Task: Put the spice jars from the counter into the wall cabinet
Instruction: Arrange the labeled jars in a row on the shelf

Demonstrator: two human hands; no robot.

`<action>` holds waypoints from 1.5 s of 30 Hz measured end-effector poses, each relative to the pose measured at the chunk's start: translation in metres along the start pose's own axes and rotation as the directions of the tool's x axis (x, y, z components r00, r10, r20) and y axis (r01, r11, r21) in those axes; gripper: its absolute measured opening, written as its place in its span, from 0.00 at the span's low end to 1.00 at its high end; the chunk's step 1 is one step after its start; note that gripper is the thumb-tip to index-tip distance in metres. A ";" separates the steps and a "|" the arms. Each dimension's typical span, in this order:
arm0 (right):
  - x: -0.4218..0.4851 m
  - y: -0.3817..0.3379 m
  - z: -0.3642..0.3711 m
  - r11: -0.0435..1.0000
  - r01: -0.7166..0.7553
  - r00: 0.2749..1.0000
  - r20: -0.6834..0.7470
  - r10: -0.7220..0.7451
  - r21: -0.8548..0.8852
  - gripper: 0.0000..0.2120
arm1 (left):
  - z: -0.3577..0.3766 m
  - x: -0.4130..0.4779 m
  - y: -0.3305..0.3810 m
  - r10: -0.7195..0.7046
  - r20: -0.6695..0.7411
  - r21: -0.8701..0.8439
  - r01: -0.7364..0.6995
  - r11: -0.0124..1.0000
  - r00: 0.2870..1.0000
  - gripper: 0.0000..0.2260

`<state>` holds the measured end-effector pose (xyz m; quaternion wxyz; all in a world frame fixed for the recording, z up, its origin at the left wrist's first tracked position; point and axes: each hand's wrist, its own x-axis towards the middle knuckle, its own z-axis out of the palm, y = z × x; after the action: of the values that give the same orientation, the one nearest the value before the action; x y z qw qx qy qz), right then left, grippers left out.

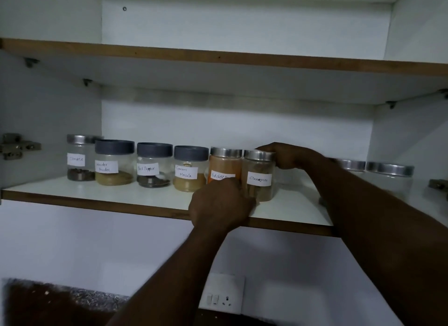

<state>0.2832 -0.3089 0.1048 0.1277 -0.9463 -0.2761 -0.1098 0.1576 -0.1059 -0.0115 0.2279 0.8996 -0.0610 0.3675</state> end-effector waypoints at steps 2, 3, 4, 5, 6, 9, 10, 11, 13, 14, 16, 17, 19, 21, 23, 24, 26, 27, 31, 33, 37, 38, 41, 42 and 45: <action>0.002 -0.001 0.001 0.999 0.005 0.999 0.033 -0.006 0.036 0.13 | 0.000 0.000 0.000 0.013 -0.011 0.014 -0.012 1.000 1.000 0.18; 0.002 -0.003 0.000 0.999 0.011 0.998 0.057 -0.013 0.039 0.13 | 0.000 0.001 0.000 0.018 -0.012 0.017 -0.018 1.000 1.000 0.18; 0.001 -0.004 -0.002 1.000 0.018 0.996 0.086 -0.019 0.010 0.13 | 0.000 0.001 0.000 0.018 -0.009 0.018 -0.017 1.000 1.000 0.18; 0.001 -0.005 -0.004 0.999 0.026 0.993 0.114 -0.021 -0.039 0.13 | 0.000 0.002 0.000 0.011 -0.002 0.022 -0.011 1.000 1.000 0.18; -0.001 -0.005 -0.006 0.995 0.025 0.991 0.130 -0.012 -0.095 0.16 | 0.000 0.002 -0.001 0.005 0.007 0.025 -0.005 1.000 1.000 0.18; -0.012 0.001 -0.014 0.972 -0.079 0.993 0.069 0.097 -0.220 0.23 | -0.002 0.002 0.001 0.003 0.002 0.029 -0.003 1.000 1.000 0.17; -0.015 0.003 -0.016 0.955 -0.130 0.988 0.045 0.147 -0.268 0.24 | -0.003 0.002 0.003 -0.003 -0.010 0.032 0.003 0.999 1.000 0.17; -0.018 0.006 -0.015 0.934 -0.176 0.981 0.023 0.192 -0.311 0.26 | -0.005 0.001 0.003 -0.014 -0.017 0.037 0.014 0.999 1.000 0.17; -0.022 0.006 -0.012 0.885 -0.241 0.968 -0.032 0.250 -0.398 0.31 | -0.005 0.003 0.002 -0.034 -0.014 0.032 0.035 0.999 0.999 0.17; -0.026 0.004 -0.013 0.864 -0.260 0.963 -0.050 0.264 -0.432 0.34 | -0.004 0.005 0.003 -0.042 -0.017 0.031 0.042 0.999 0.999 0.18; -0.028 -0.003 -0.015 0.848 -0.280 0.955 -0.038 0.296 -0.449 0.39 | -0.006 0.008 0.002 -0.067 -0.029 0.039 0.068 0.997 0.997 0.21; -0.039 -0.008 -0.021 0.826 -0.309 0.944 -0.045 0.327 -0.471 0.41 | -0.010 0.007 0.005 -0.056 -0.031 0.016 0.056 0.998 0.998 0.22; -0.049 -0.023 -0.026 0.763 -0.319 0.927 -0.016 0.376 -0.562 0.42 | -0.009 0.005 0.008 -0.049 -0.026 0.030 0.050 0.998 0.998 0.23; -0.051 -0.035 -0.026 0.730 -0.318 0.905 0.036 0.424 -0.604 0.38 | -0.007 0.004 0.009 -0.065 -0.024 0.041 0.066 0.997 0.998 0.22; -0.054 -0.049 -0.023 0.738 -0.329 0.884 0.083 0.460 -0.589 0.34 | -0.007 0.004 0.006 -0.079 -0.008 0.042 0.079 0.996 0.997 0.21; -0.058 -0.056 -0.025 0.743 -0.354 0.873 0.085 0.481 -0.567 0.33 | -0.007 0.005 0.004 -0.074 0.002 0.040 0.074 0.996 0.997 0.21; -0.068 -0.062 -0.031 0.754 -0.399 0.854 0.087 0.512 -0.521 0.32 | -0.009 0.003 0.006 -0.067 0.010 0.032 0.066 0.997 0.998 0.20; -0.073 -0.064 -0.031 0.757 -0.418 0.846 0.087 0.525 -0.502 0.32 | -0.010 0.003 0.007 -0.063 0.011 0.024 0.062 0.998 0.998 0.20; -0.088 -0.070 -0.022 0.726 -0.417 0.845 0.061 0.531 -0.547 0.40 | -0.007 0.006 0.005 -0.066 0.010 0.018 0.066 0.998 0.998 0.19; -0.098 -0.066 -0.014 0.710 -0.418 0.853 0.024 0.521 -0.567 0.47 | -0.006 0.005 0.005 -0.063 0.007 0.016 0.063 0.998 0.998 0.18; -0.116 -0.052 -0.001 0.787 -0.464 0.885 -0.169 0.435 -0.407 0.41 | -0.004 0.004 0.005 -0.067 -0.021 -0.007 0.067 0.998 0.998 0.16; -0.120 -0.051 0.001 0.813 -0.487 0.872 -0.234 0.430 -0.319 0.40 | -0.003 0.004 0.004 -0.068 -0.024 -0.014 0.067 0.998 0.997 0.15; -0.127 -0.051 0.011 0.853 -0.508 0.796 -0.444 0.412 -0.119 0.39 | -0.001 0.006 0.003 -0.064 -0.012 -0.021 0.064 0.998 0.998 0.15; -0.128 -0.052 0.015 0.864 -0.500 0.763 -0.501 0.408 -0.058 0.39 | 0.000 0.006 0.003 -0.062 -0.014 -0.021 0.062 0.998 0.998 0.15; -0.127 -0.055 0.027 0.885 -0.451 0.676 -0.604 0.422 0.114 0.41 | 0.001 0.006 0.002 -0.053 -0.030 -0.020 0.052 0.998 0.998 0.15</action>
<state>0.1520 -0.3191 0.0534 0.2116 -0.8990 0.0169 -0.3831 0.1619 -0.1081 -0.0079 0.2468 0.8930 -0.0375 0.3745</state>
